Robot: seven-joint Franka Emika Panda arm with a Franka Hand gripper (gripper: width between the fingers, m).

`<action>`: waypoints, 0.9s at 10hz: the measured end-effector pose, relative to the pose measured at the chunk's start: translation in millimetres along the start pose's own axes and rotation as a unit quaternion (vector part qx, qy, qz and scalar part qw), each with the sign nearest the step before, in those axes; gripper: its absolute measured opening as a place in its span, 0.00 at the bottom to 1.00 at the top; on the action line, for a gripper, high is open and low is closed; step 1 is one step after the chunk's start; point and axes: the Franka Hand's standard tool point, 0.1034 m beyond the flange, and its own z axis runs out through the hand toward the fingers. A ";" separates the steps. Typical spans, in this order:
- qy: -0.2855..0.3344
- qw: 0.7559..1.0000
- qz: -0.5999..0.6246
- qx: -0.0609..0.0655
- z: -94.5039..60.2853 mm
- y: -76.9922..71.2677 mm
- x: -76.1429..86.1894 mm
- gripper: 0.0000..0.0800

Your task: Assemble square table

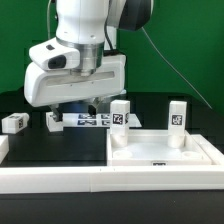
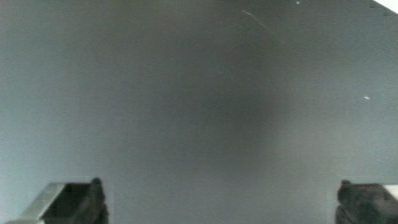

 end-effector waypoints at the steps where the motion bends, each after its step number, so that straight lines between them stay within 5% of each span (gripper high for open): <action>1: 0.000 1.000 -0.001 -0.001 0.7 1.0 -1.0 0.81; 4: -0.005 0.999 0.040 -0.002 18.3 10.8 -32.6 0.81; 9: -0.022 0.999 0.038 0.006 19.5 9.5 -33.9 0.81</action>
Offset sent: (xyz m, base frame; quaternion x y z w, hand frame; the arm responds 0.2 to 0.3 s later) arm -0.0374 -0.0409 -0.0021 -0.0351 -0.0490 0.0879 0.9943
